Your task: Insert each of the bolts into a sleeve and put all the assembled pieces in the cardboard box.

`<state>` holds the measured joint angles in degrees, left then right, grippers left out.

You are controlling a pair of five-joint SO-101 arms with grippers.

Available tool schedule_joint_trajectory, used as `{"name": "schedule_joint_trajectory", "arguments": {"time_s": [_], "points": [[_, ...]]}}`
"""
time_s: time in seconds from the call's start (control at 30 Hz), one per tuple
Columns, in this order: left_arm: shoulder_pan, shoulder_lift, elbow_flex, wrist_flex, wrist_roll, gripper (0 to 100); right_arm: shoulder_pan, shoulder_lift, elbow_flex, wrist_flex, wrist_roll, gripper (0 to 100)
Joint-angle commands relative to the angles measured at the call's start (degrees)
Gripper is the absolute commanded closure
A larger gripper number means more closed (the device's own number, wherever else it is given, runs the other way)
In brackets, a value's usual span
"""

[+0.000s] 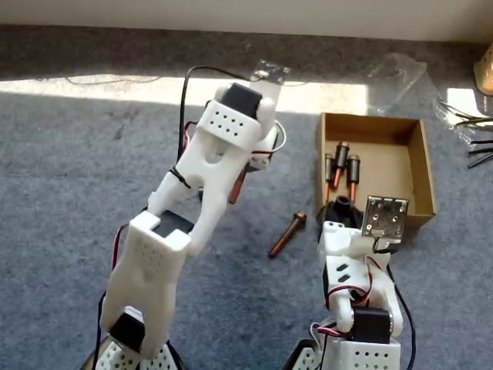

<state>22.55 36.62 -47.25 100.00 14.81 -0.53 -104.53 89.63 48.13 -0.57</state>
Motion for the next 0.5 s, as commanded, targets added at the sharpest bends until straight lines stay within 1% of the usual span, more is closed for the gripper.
{"name": "schedule_joint_trajectory", "arguments": {"time_s": [0.0, 0.13, 0.3, 0.37, 0.47], "points": [[1.0, -12.2, 3.9, 0.4, -3.7, 100, -0.8, -0.4, -0.7, -1.6, -0.3, 99.3], [0.9, -20.9, 10.6, 0.2, -10.8, 100, -0.8, -0.4, -0.7, -1.6, -0.3, 99.3], [0.8, -30.7, 18.2, 0.1, -16.9, 100, -0.9, -0.4, 1.1, -1.9, -0.2, 99.3], [1.1, -34.8, 21.1, 0.1, -19.2, 100, -1.3, -0.4, 2.3, -4.3, -0.2, 99.3], [1.6, -41.5, 25.2, 0.1, -21.3, 100, -3.6, -0.4, 3.8, -8.1, -0.2, 99.3]]}}
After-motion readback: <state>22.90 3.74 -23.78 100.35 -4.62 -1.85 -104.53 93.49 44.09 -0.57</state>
